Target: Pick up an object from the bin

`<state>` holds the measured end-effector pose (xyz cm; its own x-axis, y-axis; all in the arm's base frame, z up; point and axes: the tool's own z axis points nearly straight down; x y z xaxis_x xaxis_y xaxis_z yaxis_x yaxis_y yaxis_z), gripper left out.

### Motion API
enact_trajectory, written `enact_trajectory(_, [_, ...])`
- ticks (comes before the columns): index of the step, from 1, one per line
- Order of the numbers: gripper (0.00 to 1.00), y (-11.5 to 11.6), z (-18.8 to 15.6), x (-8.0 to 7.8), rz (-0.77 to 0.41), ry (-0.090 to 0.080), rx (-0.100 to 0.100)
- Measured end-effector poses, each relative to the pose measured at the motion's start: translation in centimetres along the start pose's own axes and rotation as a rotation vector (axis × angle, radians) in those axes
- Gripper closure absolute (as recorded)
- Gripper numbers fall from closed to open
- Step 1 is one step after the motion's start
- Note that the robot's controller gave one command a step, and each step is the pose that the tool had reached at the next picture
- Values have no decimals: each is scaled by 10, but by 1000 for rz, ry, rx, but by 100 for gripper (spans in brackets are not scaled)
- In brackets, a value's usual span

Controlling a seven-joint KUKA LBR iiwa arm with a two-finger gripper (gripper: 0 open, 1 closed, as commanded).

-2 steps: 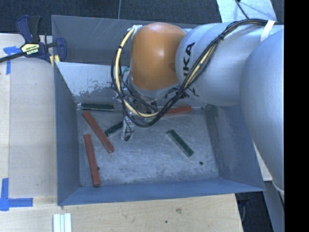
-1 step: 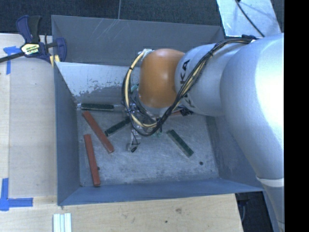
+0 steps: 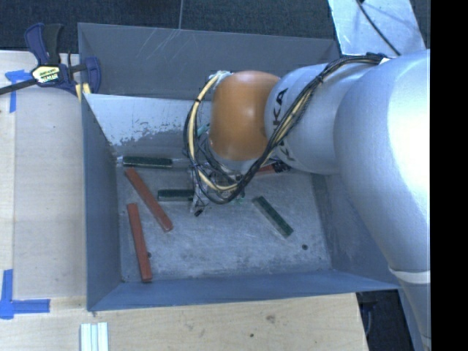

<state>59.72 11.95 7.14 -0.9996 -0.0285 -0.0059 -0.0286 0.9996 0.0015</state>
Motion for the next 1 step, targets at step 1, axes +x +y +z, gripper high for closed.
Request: enact_trajectory(1, [100,-2,-124,-21,-428,-4,1])
